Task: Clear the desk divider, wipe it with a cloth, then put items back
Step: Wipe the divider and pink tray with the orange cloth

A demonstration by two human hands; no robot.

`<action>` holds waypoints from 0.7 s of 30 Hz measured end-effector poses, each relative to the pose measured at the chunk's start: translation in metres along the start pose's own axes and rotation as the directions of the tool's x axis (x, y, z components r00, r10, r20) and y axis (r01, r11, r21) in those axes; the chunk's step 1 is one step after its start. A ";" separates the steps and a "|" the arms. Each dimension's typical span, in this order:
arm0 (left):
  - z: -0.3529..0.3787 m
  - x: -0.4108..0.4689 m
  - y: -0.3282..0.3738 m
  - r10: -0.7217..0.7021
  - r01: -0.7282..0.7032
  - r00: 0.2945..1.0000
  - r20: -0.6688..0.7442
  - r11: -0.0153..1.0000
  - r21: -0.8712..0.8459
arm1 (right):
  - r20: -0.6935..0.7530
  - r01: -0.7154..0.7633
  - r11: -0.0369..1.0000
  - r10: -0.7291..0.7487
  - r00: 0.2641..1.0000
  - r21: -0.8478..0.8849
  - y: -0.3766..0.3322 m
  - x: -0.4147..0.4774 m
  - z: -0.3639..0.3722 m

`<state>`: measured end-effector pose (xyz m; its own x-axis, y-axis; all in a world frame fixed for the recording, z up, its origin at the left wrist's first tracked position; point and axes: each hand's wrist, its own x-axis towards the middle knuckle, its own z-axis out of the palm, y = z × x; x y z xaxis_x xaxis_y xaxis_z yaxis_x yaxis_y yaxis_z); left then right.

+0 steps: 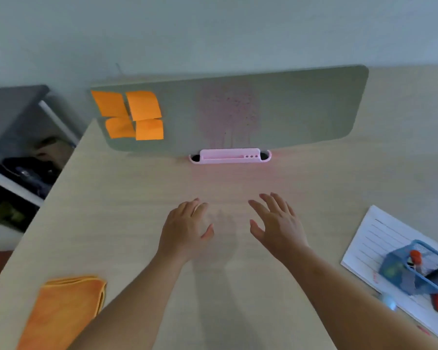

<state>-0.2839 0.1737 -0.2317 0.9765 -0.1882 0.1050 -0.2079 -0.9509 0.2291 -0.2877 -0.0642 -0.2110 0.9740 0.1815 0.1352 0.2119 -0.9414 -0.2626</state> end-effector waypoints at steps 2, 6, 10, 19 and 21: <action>-0.006 -0.017 -0.022 -0.063 0.063 0.998 -0.006 0.998 0.010 | 0.032 0.031 0.999 -0.031 0.999 0.014 -0.019 0.007 0.010; -0.021 -0.068 -0.076 -0.232 0.231 0.973 0.009 0.973 0.023 | 0.088 0.158 0.987 -0.160 0.983 0.028 -0.082 0.017 0.039; -0.028 -0.130 -0.130 -0.390 0.389 0.921 0.017 0.921 0.035 | 0.191 0.301 0.951 -0.309 0.932 0.072 -0.151 0.017 0.070; -0.045 -0.243 -0.222 -0.609 0.604 0.793 0.003 0.787 0.126 | 0.318 0.500 0.852 -0.522 0.792 0.152 -0.286 -0.005 0.123; -0.047 -0.259 -0.236 -0.654 0.647 0.757 0.016 0.752 0.129 | 0.348 0.534 0.827 -0.559 0.753 0.173 -0.308 -0.014 0.133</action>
<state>-0.4907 0.4581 -0.2678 0.8757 0.4752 -0.0855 0.4825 -0.8682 0.1156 -0.3560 0.2614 -0.2591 0.6427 0.7615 -0.0836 0.7094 -0.6328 -0.3103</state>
